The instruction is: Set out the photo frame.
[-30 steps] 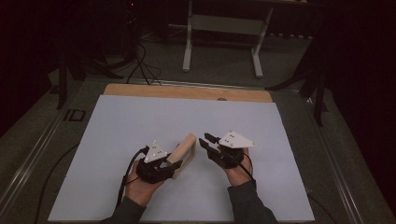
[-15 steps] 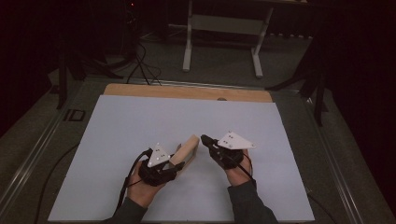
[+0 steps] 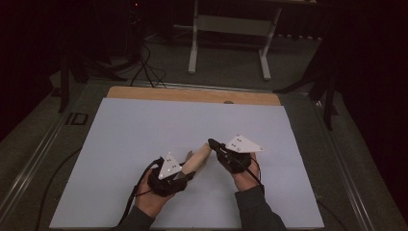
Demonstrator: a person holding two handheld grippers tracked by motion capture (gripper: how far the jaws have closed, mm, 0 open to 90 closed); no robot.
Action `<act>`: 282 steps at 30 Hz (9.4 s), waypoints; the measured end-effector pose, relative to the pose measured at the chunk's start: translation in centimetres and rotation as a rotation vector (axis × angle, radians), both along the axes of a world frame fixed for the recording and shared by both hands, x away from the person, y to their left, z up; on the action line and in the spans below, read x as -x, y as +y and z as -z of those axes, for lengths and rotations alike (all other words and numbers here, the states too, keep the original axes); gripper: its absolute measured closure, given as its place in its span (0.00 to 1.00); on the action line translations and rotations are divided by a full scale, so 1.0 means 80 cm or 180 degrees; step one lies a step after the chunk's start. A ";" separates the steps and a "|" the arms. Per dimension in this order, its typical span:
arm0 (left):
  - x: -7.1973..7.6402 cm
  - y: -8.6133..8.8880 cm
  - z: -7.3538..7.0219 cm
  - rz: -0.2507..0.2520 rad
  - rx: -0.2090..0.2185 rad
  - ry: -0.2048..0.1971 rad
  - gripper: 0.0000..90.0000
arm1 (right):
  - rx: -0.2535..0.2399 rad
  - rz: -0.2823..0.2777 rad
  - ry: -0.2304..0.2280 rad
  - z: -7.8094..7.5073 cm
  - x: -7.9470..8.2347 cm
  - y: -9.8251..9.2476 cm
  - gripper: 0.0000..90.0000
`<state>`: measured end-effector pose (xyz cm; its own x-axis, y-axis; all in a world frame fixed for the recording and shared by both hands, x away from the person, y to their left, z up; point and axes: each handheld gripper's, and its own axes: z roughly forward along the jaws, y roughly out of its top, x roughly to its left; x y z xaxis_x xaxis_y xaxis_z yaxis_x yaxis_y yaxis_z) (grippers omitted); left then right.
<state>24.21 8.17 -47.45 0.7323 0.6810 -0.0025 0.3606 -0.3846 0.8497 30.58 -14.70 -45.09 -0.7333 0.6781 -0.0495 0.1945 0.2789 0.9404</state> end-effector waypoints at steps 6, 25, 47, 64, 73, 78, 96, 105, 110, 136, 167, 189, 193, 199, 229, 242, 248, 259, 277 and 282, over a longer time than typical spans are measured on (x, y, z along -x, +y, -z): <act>0.004 -0.005 0.000 0.0088 -0.0026 -0.0035 0.66 | 0.0034 0.0017 0.0034 0.005 -0.003 0.001 0.99; 0.005 -0.005 0.000 0.0176 -0.0062 -0.0064 0.66 | 0.0077 0.0063 0.0114 0.013 -0.009 0.003 1.00; -0.016 0.025 0.002 -0.0261 -0.0022 0.0069 0.57 | 0.0195 0.0059 0.0126 0.010 -0.007 0.004 1.00; -0.022 0.031 0.004 -0.0404 -0.0061 0.0077 0.59 | 0.0215 0.0036 0.0189 0.007 -0.005 0.001 1.00; -0.024 0.034 0.004 -0.0478 -0.0037 0.0088 0.60 | 0.0222 0.0034 0.0219 0.006 -0.004 0.000 1.00; -0.025 0.033 0.006 -0.0444 -0.0046 0.0128 0.62 | 0.0206 0.0030 0.0242 0.006 -0.004 -0.002 0.95; -0.028 0.034 0.007 -0.0433 -0.0009 0.0176 0.61 | 0.0041 -0.0336 0.0291 -0.001 0.000 -0.017 0.55; -0.029 0.035 0.008 -0.0424 -0.0010 0.0192 0.61 | 0.0098 -0.0557 0.0399 0.003 0.001 -0.018 0.43; -0.029 0.035 0.009 -0.0422 -0.0001 0.0199 0.61 | 0.0145 -0.0632 0.0473 0.009 -0.001 -0.016 0.41; -0.032 0.037 0.009 -0.0372 0.0046 0.0204 0.61 | 0.0417 -0.0712 0.0630 0.033 -0.008 -0.011 0.49; -0.058 0.053 0.002 -0.0472 0.0082 0.0063 0.60 | 0.0506 -0.0548 0.0526 0.031 -0.021 0.008 0.59; -0.106 0.060 0.004 -0.0728 0.0135 0.0036 0.70 | 0.0568 -0.0472 0.0487 0.024 -0.059 0.037 0.59; -0.109 0.060 0.007 -0.0678 0.0211 0.0084 0.70 | 0.0542 -0.0471 0.0515 0.027 -0.063 0.032 0.59; -0.120 0.061 0.014 -0.0506 0.0288 0.0093 0.55 | 0.0580 -0.0500 0.0495 0.026 -0.060 0.026 0.60; -0.135 0.062 0.025 0.0003 0.0401 0.0156 0.50 | 0.0758 -0.0390 0.0421 0.018 -0.076 0.004 0.57; -0.131 0.060 0.023 -0.0148 0.0340 0.0100 0.61 | 0.0620 -0.0258 0.0512 0.021 -0.081 0.003 0.58; -0.136 0.069 0.020 -0.0214 0.0350 0.0104 0.61 | 0.0584 -0.0217 0.0493 0.024 -0.083 0.014 0.58; -0.149 0.073 0.019 -0.0289 0.0430 0.0109 0.60 | 0.0446 -0.0147 0.0578 0.028 -0.093 0.018 0.59; -0.144 0.085 0.021 -0.0363 0.0514 0.0247 0.42 | 0.0356 -0.0172 0.0696 0.027 -0.089 0.003 0.40; -0.129 0.098 0.015 -0.0442 0.0530 0.0260 0.41 | 0.0336 -0.0170 0.0670 0.020 -0.081 -0.007 0.38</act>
<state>34.55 15.98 -48.64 0.6242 0.7605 -0.1789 0.4706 -0.1833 0.8631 37.06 -15.28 -46.69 -0.7696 0.6373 0.0396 0.3654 0.3888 0.8458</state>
